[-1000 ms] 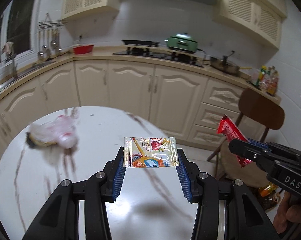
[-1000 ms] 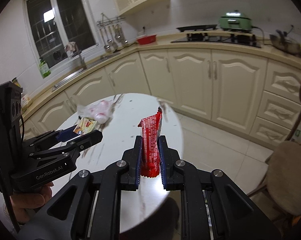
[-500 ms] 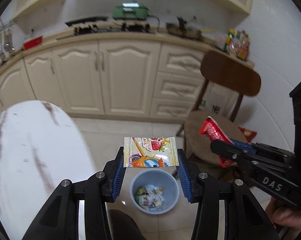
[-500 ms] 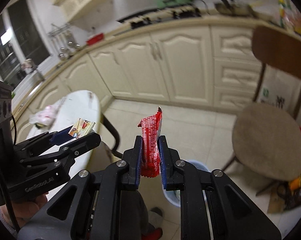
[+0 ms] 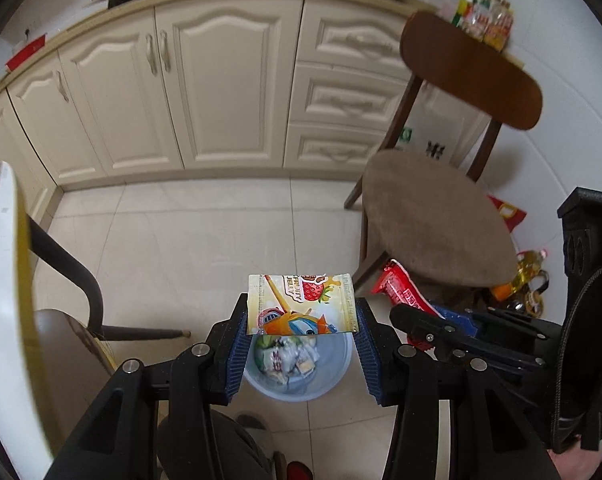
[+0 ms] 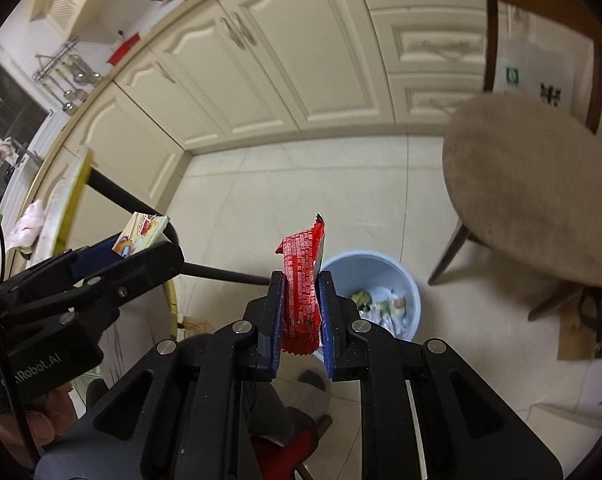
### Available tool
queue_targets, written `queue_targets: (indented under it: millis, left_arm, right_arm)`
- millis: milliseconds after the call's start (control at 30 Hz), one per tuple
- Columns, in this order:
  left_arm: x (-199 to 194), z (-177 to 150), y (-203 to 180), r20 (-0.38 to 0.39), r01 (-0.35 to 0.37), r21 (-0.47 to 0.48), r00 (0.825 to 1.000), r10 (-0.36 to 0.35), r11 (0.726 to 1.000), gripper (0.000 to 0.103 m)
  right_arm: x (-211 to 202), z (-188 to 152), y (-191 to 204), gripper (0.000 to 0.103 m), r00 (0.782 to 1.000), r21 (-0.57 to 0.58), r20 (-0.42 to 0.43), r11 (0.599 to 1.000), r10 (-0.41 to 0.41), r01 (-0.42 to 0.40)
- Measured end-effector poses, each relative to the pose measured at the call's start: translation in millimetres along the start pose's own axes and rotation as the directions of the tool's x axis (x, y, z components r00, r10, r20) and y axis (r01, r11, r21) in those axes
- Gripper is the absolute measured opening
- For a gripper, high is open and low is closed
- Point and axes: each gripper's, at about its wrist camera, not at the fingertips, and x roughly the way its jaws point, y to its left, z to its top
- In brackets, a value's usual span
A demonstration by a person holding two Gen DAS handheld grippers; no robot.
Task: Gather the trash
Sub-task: 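Open both tools over the blue bin to drop the wrapper and packet, then return both tools above the table toward the remaining trash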
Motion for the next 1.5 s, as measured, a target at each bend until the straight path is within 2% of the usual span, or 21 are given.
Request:
queue_targets:
  millis: [100, 133, 167, 200, 233, 267, 300, 333, 367, 500, 667, 833, 1000, 1167, 1233, 1433, 1500]
  left_arm:
    - [24.2, 16.0, -7.2, -0.044, -0.028, 0.005, 0.999, 0.028, 1.000, 0.051]
    - [29.6, 21.4, -10.6, -0.047, -0.031, 0.009, 0.998, 0.032, 0.999, 0.062]
    - [33.3, 24.1, -12.8, -0.047, -0.036, 0.012, 0.998, 0.037, 0.999, 0.066]
    - [35.3, 28.6, -13.7, -0.040, -0.044, 0.011, 0.998, 0.044, 0.999, 0.070]
    - [35.4, 29.1, -14.3, -0.038, -0.047, 0.010, 0.998, 0.047, 0.999, 0.073]
    - [33.8, 26.2, -14.6, -0.035, -0.051, 0.008, 0.998, 0.051, 0.999, 0.080]
    - [34.0, 28.3, -15.7, -0.030, -0.060, 0.008, 0.998, 0.060, 0.998, 0.083]
    - [31.4, 25.1, -17.1, -0.023, -0.080, 0.009, 0.997, 0.080, 0.997, 0.085]
    - [32.0, 27.6, -18.5, -0.023, -0.097, 0.008, 0.995, 0.097, 0.995, 0.085]
    - [28.8, 20.3, -26.5, -0.020, -0.112, -0.004, 0.994, 0.112, 0.994, 0.085]
    - [-13.2, -3.5, -24.5, 0.025, -0.112, -0.010, 0.993, 0.113, 0.994, 0.085]
    - [-63.9, -23.6, -13.3, 0.106, -0.101, -0.033, 0.989, 0.104, 0.994, 0.085]
    - [-116.6, -50.2, 4.2, 0.203, -0.105, -0.072, 0.972, 0.118, 0.992, 0.086]
    - [-171.7, -87.7, 28.4, 0.285, -0.112, -0.128, 0.948, 0.145, 0.985, 0.088]
    - [-195.2, -108.7, 38.0, 0.320, -0.125, -0.146, 0.933, 0.166, 0.981, 0.090]
    - [-259.4, -180.4, 64.5, 0.413, -0.178, -0.230, 0.872, 0.262, 0.957, 0.094]
    - [-280.8, -206.6, 77.0, 0.436, -0.201, -0.279, 0.845, 0.310, 0.939, 0.096]
  right_arm:
    - [12.0, -0.2, -9.8, 0.022, 0.999, 0.022, -0.030, 1.000, -0.018, 0.018]
    - [14.4, -1.7, -12.7, 0.030, 0.999, 0.038, -0.030, 0.999, -0.025, 0.026]
    - [16.2, -2.2, -16.1, 0.049, 0.999, 0.052, -0.033, 0.998, -0.022, 0.024]
    - [17.7, -2.8, -18.1, 0.055, 0.999, 0.064, -0.037, 0.998, -0.024, 0.027]
    - [18.3, -3.3, -21.6, 0.071, 0.999, 0.083, -0.037, 0.996, -0.039, 0.042]
    - [18.5, -4.2, -25.7, 0.081, 0.999, 0.099, -0.037, 0.994, -0.040, 0.043]
    - [18.6, -4.6, -29.3, 0.088, 0.999, 0.115, -0.034, 0.992, -0.038, 0.042]
    - [17.6, -5.0, -31.8, 0.099, 0.998, 0.128, -0.030, 0.990, -0.048, 0.051]
    - [15.9, -6.2, -34.2, 0.103, 0.998, 0.140, -0.022, 0.988, -0.064, 0.067]
    - [11.2, -8.3, -40.9, 0.103, 0.993, 0.183, -0.028, 0.976, -0.111, 0.114]
    - [-5.1, -5.2, -32.6, 0.103, 0.992, 0.186, -0.015, 0.974, -0.125, 0.125]
    - [-27.7, 3.0, -9.0, 0.103, 0.993, 0.152, 0.029, 0.983, -0.111, 0.106]
    - [-50.7, 10.8, 23.1, 0.103, 0.992, 0.108, 0.085, 0.991, -0.088, 0.079]
    - [-73.2, 16.0, 70.7, 0.103, 0.988, 0.041, 0.144, 0.998, -0.048, 0.043]
    - [-83.0, 16.2, 92.2, 0.103, 0.984, 0.014, 0.177, 0.999, -0.031, 0.029]
    - [-107.5, 14.4, 165.4, 0.103, 0.969, -0.104, 0.241, 0.994, 0.045, -0.021]
    - [-112.3, 12.1, 191.9, 0.103, 0.965, -0.151, 0.254, 0.988, 0.069, -0.030]
